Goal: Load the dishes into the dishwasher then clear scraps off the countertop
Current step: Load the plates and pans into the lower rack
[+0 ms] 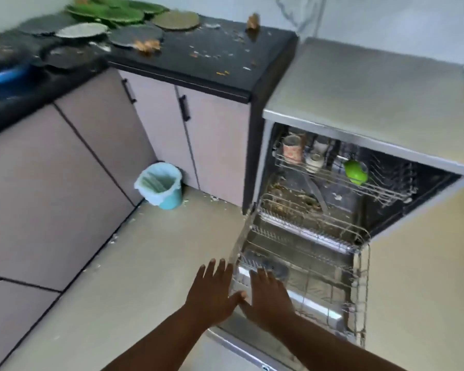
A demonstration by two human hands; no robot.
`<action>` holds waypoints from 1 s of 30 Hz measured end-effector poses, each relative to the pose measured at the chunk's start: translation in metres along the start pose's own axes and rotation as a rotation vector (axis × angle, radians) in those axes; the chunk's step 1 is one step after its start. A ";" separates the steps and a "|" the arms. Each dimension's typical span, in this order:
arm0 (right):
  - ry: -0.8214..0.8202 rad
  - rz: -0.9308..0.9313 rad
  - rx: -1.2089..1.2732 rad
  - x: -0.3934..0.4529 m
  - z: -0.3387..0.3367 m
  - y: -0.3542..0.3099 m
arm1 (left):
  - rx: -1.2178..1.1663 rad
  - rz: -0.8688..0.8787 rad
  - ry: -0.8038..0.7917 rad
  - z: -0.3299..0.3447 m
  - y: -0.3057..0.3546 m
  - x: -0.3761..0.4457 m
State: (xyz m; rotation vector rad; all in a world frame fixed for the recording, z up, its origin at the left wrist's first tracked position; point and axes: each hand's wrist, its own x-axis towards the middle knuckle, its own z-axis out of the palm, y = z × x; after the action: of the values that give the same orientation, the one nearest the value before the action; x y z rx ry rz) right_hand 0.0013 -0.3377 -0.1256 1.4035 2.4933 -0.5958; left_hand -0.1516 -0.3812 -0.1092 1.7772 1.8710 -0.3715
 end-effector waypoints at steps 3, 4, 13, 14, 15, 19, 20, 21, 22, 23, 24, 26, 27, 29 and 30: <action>0.021 -0.060 -0.041 0.016 -0.005 -0.077 | -0.070 -0.036 0.085 -0.012 -0.064 -0.037; 0.021 -0.089 -0.066 0.023 -0.005 -0.109 | -0.055 -0.063 0.139 -0.010 -0.093 -0.049; 0.078 -0.264 -0.089 0.086 -0.001 -0.344 | -0.136 -0.313 0.243 -0.030 -0.304 -0.135; 0.095 -0.253 -0.093 0.093 -0.006 -0.356 | -0.149 -0.325 0.259 -0.035 -0.318 -0.136; 0.111 -0.248 -0.108 0.100 -0.014 -0.364 | -0.150 -0.326 0.271 -0.041 -0.329 -0.136; 0.105 -0.225 -0.152 0.130 -0.034 -0.372 | -0.148 -0.304 0.313 -0.068 -0.354 -0.119; 0.093 -0.212 -0.158 0.138 -0.039 -0.372 | -0.154 -0.299 0.310 -0.077 -0.359 -0.114; 0.086 -0.196 -0.167 0.145 -0.042 -0.372 | -0.157 -0.294 0.303 -0.084 -0.362 -0.109; 0.078 -0.175 -0.165 0.153 -0.048 -0.371 | -0.148 -0.291 0.300 -0.092 -0.366 -0.102; 0.081 -0.167 -0.163 0.162 -0.053 -0.371 | -0.134 -0.285 0.300 -0.100 -0.370 -0.096; 0.085 -0.156 -0.163 0.167 -0.052 -0.369 | -0.115 -0.277 0.298 -0.105 -0.372 -0.092; 0.089 -0.144 -0.167 0.186 -0.066 -0.369 | -0.099 -0.272 0.304 -0.124 -0.380 -0.077; 0.107 -0.168 -0.165 0.199 -0.073 -0.368 | -0.101 -0.274 0.307 -0.134 -0.386 -0.068; 0.130 -0.174 -0.112 0.230 -0.093 -0.368 | -0.126 -0.294 0.321 -0.161 -0.399 -0.046; 0.140 -0.171 -0.101 0.248 -0.107 -0.368 | -0.133 -0.308 0.328 -0.178 -0.405 -0.034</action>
State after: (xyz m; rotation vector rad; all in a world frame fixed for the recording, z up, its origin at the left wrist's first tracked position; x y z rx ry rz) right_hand -0.4410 -0.2694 -0.0359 1.2450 2.7314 -0.4072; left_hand -0.5829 -0.3541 -0.0080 1.5337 2.3496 -0.0620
